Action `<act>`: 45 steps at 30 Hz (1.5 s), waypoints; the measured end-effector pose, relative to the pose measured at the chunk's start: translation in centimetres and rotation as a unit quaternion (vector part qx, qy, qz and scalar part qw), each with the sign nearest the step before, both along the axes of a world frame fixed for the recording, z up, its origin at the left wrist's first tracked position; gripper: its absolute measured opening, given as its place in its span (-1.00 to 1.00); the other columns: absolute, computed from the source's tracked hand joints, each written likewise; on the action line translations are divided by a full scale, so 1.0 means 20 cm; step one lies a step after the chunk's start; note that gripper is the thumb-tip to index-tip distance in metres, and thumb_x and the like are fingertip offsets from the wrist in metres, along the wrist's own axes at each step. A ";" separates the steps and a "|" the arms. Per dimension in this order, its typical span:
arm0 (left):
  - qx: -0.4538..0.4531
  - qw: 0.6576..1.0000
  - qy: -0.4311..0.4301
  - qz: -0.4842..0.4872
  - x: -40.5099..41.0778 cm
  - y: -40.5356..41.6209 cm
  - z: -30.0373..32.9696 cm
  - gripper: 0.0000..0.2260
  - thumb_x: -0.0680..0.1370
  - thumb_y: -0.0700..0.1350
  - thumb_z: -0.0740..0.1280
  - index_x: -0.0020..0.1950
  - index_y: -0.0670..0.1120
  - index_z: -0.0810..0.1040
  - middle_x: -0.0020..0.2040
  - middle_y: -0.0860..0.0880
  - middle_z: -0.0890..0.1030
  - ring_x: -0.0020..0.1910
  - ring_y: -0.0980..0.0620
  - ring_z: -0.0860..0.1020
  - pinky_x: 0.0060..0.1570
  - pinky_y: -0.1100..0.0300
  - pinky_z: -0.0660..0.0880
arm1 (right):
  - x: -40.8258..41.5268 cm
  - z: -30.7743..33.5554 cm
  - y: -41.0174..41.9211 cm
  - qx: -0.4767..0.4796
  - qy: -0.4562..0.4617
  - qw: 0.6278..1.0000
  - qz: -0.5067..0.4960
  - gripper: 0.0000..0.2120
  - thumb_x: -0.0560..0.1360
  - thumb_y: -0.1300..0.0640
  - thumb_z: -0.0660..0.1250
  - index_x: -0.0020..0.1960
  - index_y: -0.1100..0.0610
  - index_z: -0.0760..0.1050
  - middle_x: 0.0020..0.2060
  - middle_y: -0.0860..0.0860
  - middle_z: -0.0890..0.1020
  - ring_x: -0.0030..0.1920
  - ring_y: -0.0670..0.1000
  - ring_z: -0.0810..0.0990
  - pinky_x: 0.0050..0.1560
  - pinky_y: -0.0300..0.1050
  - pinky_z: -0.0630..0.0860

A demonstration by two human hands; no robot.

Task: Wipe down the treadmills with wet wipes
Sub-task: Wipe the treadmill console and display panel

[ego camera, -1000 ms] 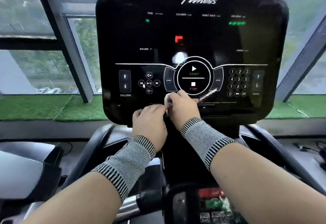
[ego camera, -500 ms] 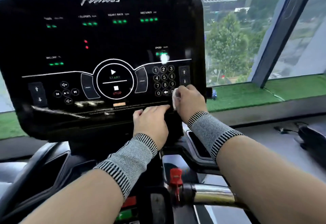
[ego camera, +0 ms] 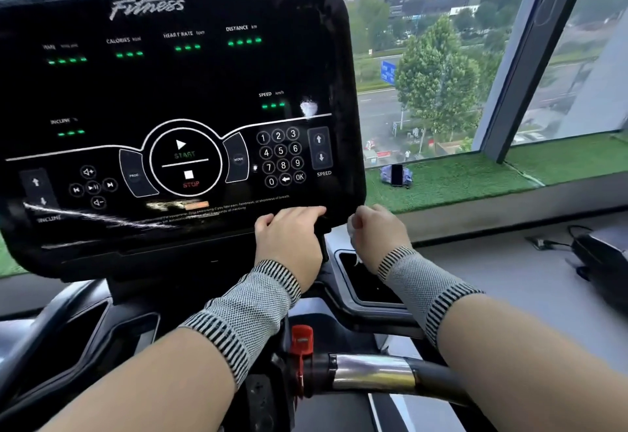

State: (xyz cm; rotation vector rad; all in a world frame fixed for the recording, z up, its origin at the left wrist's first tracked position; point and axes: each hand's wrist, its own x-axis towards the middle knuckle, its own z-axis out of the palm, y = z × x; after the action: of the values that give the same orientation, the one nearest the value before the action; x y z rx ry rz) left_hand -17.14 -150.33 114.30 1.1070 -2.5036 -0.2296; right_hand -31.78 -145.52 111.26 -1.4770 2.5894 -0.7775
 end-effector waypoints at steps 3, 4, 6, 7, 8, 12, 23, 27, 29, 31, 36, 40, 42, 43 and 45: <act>0.000 1.000 -0.002 0.004 -0.01 0.01 0.00 -0.52 0.52 -0.25 0.13 0.39 0.10 0.41 0.32 0.19 0.47 0.37 0.19 0.31 0.42 0.04 0.04 | -0.03 0.11 0.00 -0.115 0.023 0.993 0.020 -0.91 0.53 0.15 0.25 -0.16 0.08 0.45 -0.15 0.00 0.46 -0.20 0.06 0.48 -0.13 -0.13 0.44; -0.001 1.000 -0.004 0.005 -0.01 0.01 0.00 -0.52 0.52 -0.25 0.13 0.39 0.10 0.40 0.32 0.19 0.47 0.37 0.19 0.31 0.42 0.04 0.05 | -0.05 0.17 -0.02 -0.148 0.041 0.988 0.025 -0.93 0.52 0.18 0.24 -0.13 0.11 0.48 -0.14 0.00 0.46 -0.20 0.04 0.45 -0.14 -0.15 0.41; -0.001 1.000 -0.007 0.010 -0.01 0.02 0.00 -0.52 0.52 -0.26 0.13 0.39 0.11 0.40 0.33 0.19 0.45 0.36 0.17 0.32 0.42 0.04 0.06 | -0.08 0.25 -0.08 -0.174 0.069 0.982 0.030 -0.92 0.52 0.21 0.23 -0.07 0.15 0.50 -0.11 0.02 0.46 -0.19 0.03 0.44 -0.14 -0.14 0.41; 0.000 1.000 -0.005 0.013 -0.01 0.02 0.00 -0.52 0.52 -0.26 0.13 0.39 0.11 0.40 0.34 0.19 0.45 0.36 0.17 0.33 0.42 0.04 0.06 | -0.08 0.26 -0.10 -0.170 0.083 0.981 0.031 -0.91 0.53 0.22 0.23 -0.05 0.16 0.51 -0.08 0.04 0.47 -0.17 0.04 0.45 -0.13 -0.14 0.41; 0.001 1.000 -0.004 0.016 -0.01 0.02 0.00 -0.52 0.52 -0.26 0.13 0.39 0.11 0.40 0.34 0.19 0.44 0.35 0.17 0.33 0.41 0.04 0.07 | -0.08 0.24 -0.12 -0.160 0.096 0.982 0.033 -0.90 0.53 0.21 0.24 -0.02 0.17 0.52 -0.06 0.05 0.48 -0.16 0.04 0.45 -0.13 -0.16 0.38; 0.005 1.000 0.002 0.020 0.02 0.01 0.00 -0.53 0.52 -0.25 0.13 0.39 0.09 0.40 0.33 0.18 0.45 0.35 0.16 0.34 0.42 0.04 0.07 | 0.00 0.06 -0.13 -0.123 0.152 0.975 0.101 -0.92 0.42 0.30 0.38 -0.09 0.20 0.56 -0.13 0.09 0.53 -0.18 0.11 0.51 -0.22 -0.18 0.37; 0.006 1.000 0.004 0.017 0.02 0.04 0.00 -0.53 0.52 -0.26 0.12 0.36 0.10 0.43 0.32 0.18 0.46 0.37 0.15 0.31 0.36 0.07 0.09 | -0.04 0.00 -0.04 -0.118 0.169 0.974 0.090 -0.77 0.19 0.48 0.45 -0.26 0.22 0.55 -0.30 0.10 0.50 -0.32 0.11 0.51 -0.33 -0.22 0.29; 0.020 1.000 0.008 0.010 0.02 0.07 0.00 -0.54 0.52 -0.27 0.13 0.35 0.09 0.44 0.32 0.17 0.47 0.36 0.13 0.32 0.36 0.06 0.13 | -0.03 0.02 -0.03 -0.019 0.148 0.985 0.089 -0.83 0.41 0.39 0.32 -0.10 0.17 0.57 -0.17 0.05 0.46 -0.16 0.11 0.52 -0.20 -0.17 0.36; 0.023 1.000 0.016 0.003 0.03 0.09 0.00 -0.55 0.52 -0.28 0.13 0.35 0.07 0.45 0.31 0.16 0.47 0.35 0.12 0.34 0.37 0.04 0.17 | -0.02 -0.02 0.00 0.068 0.144 0.982 0.099 -0.89 0.49 0.26 0.27 -0.04 0.13 0.55 -0.08 0.06 0.52 -0.04 0.10 0.56 -0.11 -0.14 0.40; 0.027 0.999 0.024 -0.007 0.04 0.11 0.00 -0.56 0.53 -0.29 0.13 0.34 0.04 0.47 0.31 0.13 0.49 0.31 0.08 0.39 0.35 0.04 0.24 | -0.01 -0.02 0.06 0.063 0.121 0.988 0.066 -0.92 0.52 0.17 0.25 -0.07 0.09 0.52 -0.08 0.03 0.57 -0.01 0.09 0.58 -0.09 -0.15 0.41; 0.081 0.993 0.082 -0.038 0.05 0.22 0.05 -0.67 0.58 -0.24 0.16 0.30 -0.05 0.52 0.24 0.02 0.56 0.18 0.02 0.52 0.22 0.20 0.40 | 0.06 0.11 0.26 -0.036 -0.015 0.999 -0.001 -0.92 0.49 0.15 0.28 -0.05 0.07 0.53 -0.15 -0.02 0.62 -0.10 0.02 0.56 -0.03 -0.15 0.49; 0.142 0.982 0.101 -0.068 0.10 0.36 0.08 -0.66 0.60 -0.18 0.18 0.36 -0.02 0.46 0.19 -0.02 0.60 0.03 -0.01 0.59 0.12 0.15 0.50 | 0.19 0.18 0.45 -0.118 -0.138 0.983 -0.006 -0.88 0.45 0.22 0.35 -0.21 0.04 0.48 -0.31 -0.10 0.56 -0.24 -0.07 0.54 -0.14 -0.21 0.47; 0.158 0.978 0.102 -0.090 0.15 0.44 0.08 -0.64 0.59 -0.17 0.18 0.39 -0.02 0.43 0.23 -0.01 0.58 0.07 0.01 0.59 0.15 0.13 0.49 | 0.28 0.20 0.57 -0.143 -0.182 0.973 -0.014 -0.83 0.44 0.25 0.35 -0.24 0.03 0.47 -0.34 -0.09 0.55 -0.29 -0.09 0.51 -0.20 -0.26 0.45; 0.164 0.976 0.106 -0.100 0.18 0.48 0.07 -0.63 0.59 -0.17 0.19 0.40 -0.02 0.42 0.24 -0.01 0.58 0.09 0.01 0.58 0.17 0.13 0.49 | 0.33 0.21 0.62 -0.150 -0.197 0.969 -0.020 -0.85 0.45 0.27 0.35 -0.22 0.05 0.48 -0.32 -0.07 0.56 -0.29 -0.09 0.51 -0.22 -0.27 0.45; 0.183 0.968 0.119 -0.121 0.25 0.55 0.06 -0.61 0.58 -0.18 0.20 0.41 -0.03 0.41 0.25 -0.02 0.58 0.13 0.01 0.58 0.20 0.09 0.49 | 0.44 0.21 0.74 -0.165 -0.230 0.958 -0.040 -0.87 0.45 0.30 0.35 -0.17 0.09 0.52 -0.31 -0.03 0.57 -0.30 -0.09 0.50 -0.28 -0.34 0.46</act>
State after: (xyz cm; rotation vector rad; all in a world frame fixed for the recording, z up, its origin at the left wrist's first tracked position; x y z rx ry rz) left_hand -12.13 -139.25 115.44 0.8328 -2.4275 -0.8704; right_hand -23.04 -130.70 115.42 -1.0812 2.2498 -1.4273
